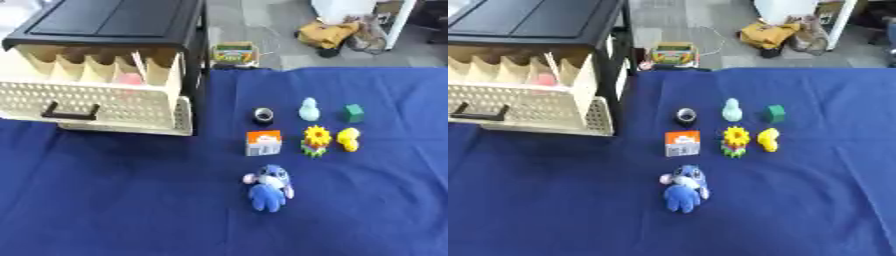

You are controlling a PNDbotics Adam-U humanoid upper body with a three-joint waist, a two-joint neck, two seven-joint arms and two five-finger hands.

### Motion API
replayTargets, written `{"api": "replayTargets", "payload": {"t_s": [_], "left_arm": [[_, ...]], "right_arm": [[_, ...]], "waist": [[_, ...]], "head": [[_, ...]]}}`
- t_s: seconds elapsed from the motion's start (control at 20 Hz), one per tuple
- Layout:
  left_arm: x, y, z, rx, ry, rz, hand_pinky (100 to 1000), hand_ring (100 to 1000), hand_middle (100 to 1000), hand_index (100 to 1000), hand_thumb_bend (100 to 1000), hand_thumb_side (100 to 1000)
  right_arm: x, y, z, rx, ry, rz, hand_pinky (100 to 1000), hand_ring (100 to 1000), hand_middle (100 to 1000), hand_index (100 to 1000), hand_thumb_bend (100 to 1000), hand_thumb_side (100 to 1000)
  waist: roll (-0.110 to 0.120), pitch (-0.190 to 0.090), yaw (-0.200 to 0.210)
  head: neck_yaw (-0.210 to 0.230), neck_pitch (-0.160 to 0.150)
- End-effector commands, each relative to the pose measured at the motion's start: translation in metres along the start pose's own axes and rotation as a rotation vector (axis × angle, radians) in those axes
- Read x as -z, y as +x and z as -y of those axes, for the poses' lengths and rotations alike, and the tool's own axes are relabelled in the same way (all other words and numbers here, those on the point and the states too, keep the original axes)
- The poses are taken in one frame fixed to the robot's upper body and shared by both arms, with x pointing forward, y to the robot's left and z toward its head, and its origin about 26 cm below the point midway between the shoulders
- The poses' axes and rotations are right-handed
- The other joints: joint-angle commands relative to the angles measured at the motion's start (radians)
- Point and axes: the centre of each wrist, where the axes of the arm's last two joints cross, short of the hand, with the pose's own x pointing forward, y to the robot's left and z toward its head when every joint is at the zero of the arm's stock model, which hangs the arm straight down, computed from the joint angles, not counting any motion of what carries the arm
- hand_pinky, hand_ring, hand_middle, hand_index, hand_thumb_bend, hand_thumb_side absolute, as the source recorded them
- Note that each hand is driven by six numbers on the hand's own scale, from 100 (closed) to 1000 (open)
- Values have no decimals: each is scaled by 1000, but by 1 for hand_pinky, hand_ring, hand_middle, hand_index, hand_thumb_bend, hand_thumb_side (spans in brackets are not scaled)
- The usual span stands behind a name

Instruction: Pick up objects from table and place into drawer.

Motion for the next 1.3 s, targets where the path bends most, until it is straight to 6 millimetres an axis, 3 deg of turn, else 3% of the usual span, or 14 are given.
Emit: {"api": "replayTargets", "payload": {"t_s": [0.05,0.2,0.3,0.65,0.9,1.3], "left_arm": [[1,3,-14,108,-83,31,545,280,451,846,100,1000],[1,3,-19,204,-226,33,478,313,468,822,100,1000],[1,3,-22,246,-336,38,460,353,489,826,100,1000],[1,5,-21,320,-732,52,427,528,575,844,100,1000],[-3,1,-21,395,-875,85,367,502,529,788,378,1000],[-15,-7,-4,400,-1002,120,333,488,507,784,424,1000]], "right_arm": [[-7,-3,16,-38,-102,21,683,688,633,760,100,436],[-21,-14,18,-81,-111,0,690,692,636,764,100,581],[-27,-20,19,-103,-118,-4,688,688,637,765,100,626],[-51,-36,18,-139,-158,-67,695,680,626,761,100,660],[-64,-44,21,-165,-177,-120,695,673,617,754,100,651],[-70,-47,22,-169,-201,-144,696,672,613,751,100,663]], "waist": [[8,-13,-5],[15,-11,-12],[21,-11,-16],[38,-10,-30],[46,-11,-29],[49,-15,-28]], "head": [[5,2],[3,4],[4,6],[44,20],[63,23],[67,19]]}}
